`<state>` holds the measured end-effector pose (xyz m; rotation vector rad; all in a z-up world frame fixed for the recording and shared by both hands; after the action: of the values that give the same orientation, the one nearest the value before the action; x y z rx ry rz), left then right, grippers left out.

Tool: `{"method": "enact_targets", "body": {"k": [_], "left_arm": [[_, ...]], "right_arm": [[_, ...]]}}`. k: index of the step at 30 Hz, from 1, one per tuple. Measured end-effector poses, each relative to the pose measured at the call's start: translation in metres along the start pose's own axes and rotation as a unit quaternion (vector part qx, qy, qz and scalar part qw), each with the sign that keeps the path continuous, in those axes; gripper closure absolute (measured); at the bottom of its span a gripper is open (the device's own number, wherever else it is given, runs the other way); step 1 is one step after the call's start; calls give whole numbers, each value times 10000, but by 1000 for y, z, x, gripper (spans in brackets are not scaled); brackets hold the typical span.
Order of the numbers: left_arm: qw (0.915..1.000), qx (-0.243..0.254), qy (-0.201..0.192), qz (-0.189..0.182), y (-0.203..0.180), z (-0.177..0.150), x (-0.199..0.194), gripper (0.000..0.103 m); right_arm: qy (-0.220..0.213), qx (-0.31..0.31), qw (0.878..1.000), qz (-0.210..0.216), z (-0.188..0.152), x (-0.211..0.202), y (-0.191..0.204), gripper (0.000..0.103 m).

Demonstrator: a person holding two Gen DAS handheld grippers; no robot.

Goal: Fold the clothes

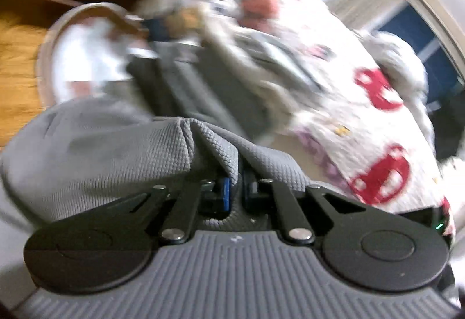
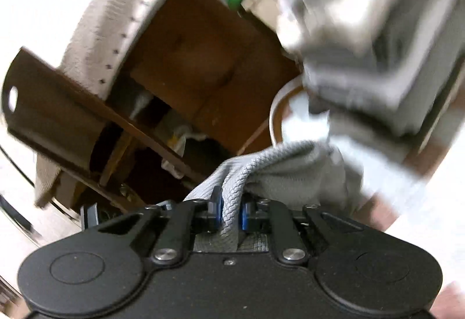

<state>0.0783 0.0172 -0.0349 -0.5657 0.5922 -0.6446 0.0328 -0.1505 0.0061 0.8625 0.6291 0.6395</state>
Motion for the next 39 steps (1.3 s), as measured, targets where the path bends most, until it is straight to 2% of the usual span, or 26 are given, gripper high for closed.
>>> {"method": "enact_targets", "body": {"k": [2, 5, 7, 9, 12, 15, 19, 22, 23, 24, 25, 26, 27, 28, 29, 30, 31, 32, 33, 34, 36, 37, 38, 39], "left_arm": [[9994, 77, 38, -334, -36, -4, 4, 97], [9964, 420, 4, -734, -92, -6, -6, 97], [9934, 564, -26, -1001, -129, -6, -11, 97], [9908, 807, -5, -1090, -163, -7, -12, 97], [9863, 1293, 6, -1029, -201, -14, -3, 97], [9821, 1447, 176, -1190, -227, -28, 9, 97], [9762, 1836, 183, -1139, -251, -44, 28, 97], [9732, 2060, 159, -1013, -260, -46, 50, 97], [9690, 2294, 176, -897, -263, -48, 61, 97], [9597, 2729, 209, -640, -268, -51, 76, 97], [9462, 3215, 235, -289, -274, -55, 94, 97], [9362, 3505, 267, -74, -276, -57, 110, 98], [9348, 3537, 313, -43, -277, -58, 126, 98], [9371, 3471, 372, -70, -278, -58, 144, 98], [9375, 3458, 392, -20, -276, -57, 161, 98], [9357, 3508, 367, 102, -272, -55, 179, 96], [9330, 3575, 358, 220, -267, -54, 195, 91], [9279, 3687, 393, 375, -257, -54, 206, 86], [9208, 3826, 462, 597, -246, -55, 213, 84], [9130, 3961, 530, 817, -234, -57, 220, 80], [8982, 4231, 526, 1071, -206, -61, 215, 66], [8972, 4236, 542, 1122, -191, -63, 208, 50], [8985, 4197, 577, 1147, -176, -66, 200, 44], [9047, 4055, 671, 1125, -159, -70, 193, 44]], "right_arm": [[-74, -521, 9980, -345, 5, -31, 27, 88], [-202, -970, 9886, -1137, 9, -78, 57, 88], [-310, -1119, 9839, -1362, 11, -117, 74, 89], [-357, -1207, 9796, -1564, 14, -148, 82, 89], [-407, -1392, 9697, -1965, 22, -190, 89, 89], [-395, -1488, 9613, -2285, 22, -228, 88, 89], [-254, -1551, 9464, -2821, 22, -259, 69, 89], [-284, -1397, 9432, -2999, 24, -286, 45, 89], [-304, -1329, 9420, -3066, 25, -294, 35, 89], [-314, -1274, 9413, -3110, 27, -301, 22, 89], [-324, -1221, 9405, -3154, 29, -307, 9, 89], [-340, -1220, 9387, -3208, 32, -309, -6, 89], [-345, -1187, 9388, -3215, 36, -308, -23, 89], [-365, -1106, 9378, -3272, 41, -306, -40, 89], [-377, -1059, 9307, -3482, 50, -302, -63, 89], [-389, -1022, 9225, -3702, 58, -299, -86, 90], [-416, -1179, 9015, -4144, 66, -298, -111, 87], [-455, -1535, 8649, -4758, 71, -297, -137, 81], [-491, -1884, 8226, -5343, 77, -298, -162, 54], [-510, -2276, 7741, -5885, 78, -300, -180, 42], [-407, -2758, 7190, -6366, 68, -302, -210, 42], [-379, -2731, 7328, -6221, 59, -302, -217, 43], [-351, -2514, 7626, -5950, 47, -303, -222, 43], [-323, -2292, 7909, -5665, 36, -303, -227, 43]]}}
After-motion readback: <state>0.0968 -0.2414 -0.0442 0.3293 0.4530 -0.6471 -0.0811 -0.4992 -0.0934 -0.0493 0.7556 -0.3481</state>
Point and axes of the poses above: each gripper's, at about its wrist camera, not at the fingertips, and x roughly the way its jaws point, y to its left, z to its top, the point moved 9 cm from there along x, roughly the way its jaws point, and after that the axes turned 9 degrees about x, right-handed, at the moved point
